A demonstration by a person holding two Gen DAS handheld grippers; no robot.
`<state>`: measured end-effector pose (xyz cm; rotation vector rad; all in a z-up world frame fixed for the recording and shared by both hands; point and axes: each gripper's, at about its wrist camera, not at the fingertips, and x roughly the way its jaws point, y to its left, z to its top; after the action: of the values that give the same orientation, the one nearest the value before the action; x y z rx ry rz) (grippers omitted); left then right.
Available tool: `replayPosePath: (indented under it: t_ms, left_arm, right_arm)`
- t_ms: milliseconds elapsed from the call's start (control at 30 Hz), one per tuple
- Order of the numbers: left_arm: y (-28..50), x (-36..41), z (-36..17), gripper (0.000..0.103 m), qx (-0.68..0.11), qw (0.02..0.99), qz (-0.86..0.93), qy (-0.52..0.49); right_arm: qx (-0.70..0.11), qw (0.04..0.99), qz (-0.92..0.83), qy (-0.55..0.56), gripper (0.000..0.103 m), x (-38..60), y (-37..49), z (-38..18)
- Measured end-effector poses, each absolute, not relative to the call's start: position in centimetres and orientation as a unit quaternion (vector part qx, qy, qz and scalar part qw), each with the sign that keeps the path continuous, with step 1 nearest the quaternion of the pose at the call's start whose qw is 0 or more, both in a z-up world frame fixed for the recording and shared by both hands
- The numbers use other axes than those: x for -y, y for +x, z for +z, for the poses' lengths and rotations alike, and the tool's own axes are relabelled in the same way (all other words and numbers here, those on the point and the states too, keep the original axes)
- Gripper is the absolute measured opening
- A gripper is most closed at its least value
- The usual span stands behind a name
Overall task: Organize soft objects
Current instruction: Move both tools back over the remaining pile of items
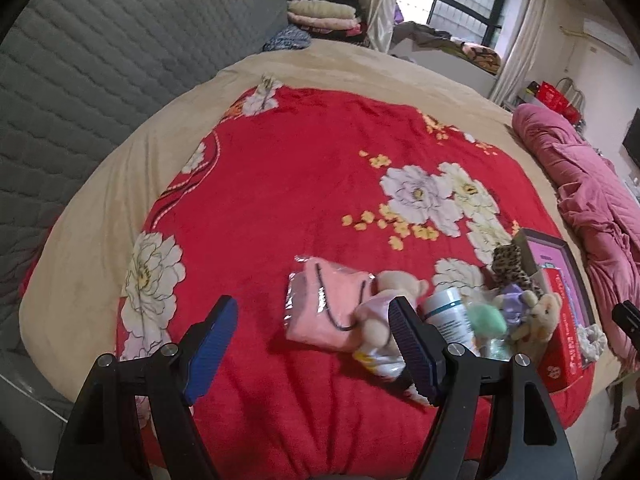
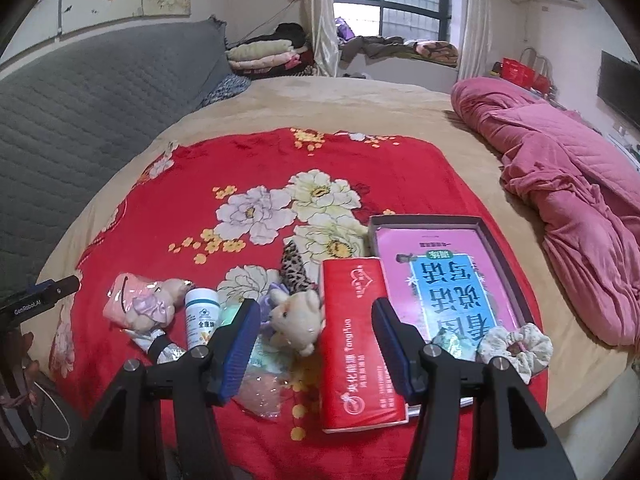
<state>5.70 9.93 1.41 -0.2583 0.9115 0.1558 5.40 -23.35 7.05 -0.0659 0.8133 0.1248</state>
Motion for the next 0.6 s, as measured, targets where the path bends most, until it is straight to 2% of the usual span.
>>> replayPosePath:
  t_ms: [367, 600]
  left_arm:
    - [7.3, -10.9, -1.9, 0.079, -0.467, 0.871, 0.072, -0.134]
    - [9.2, -11.8, -5.6, 0.079, -0.497, 0.846, 0.055, -0.183]
  right_arm:
    - [-0.421, 0.903, 0.073, -0.045, 0.057, 21.5, 6.7, 4.9]
    - [-0.430, 0.898, 0.076, -0.052, 0.057, 20.8, 7.2, 4.1]
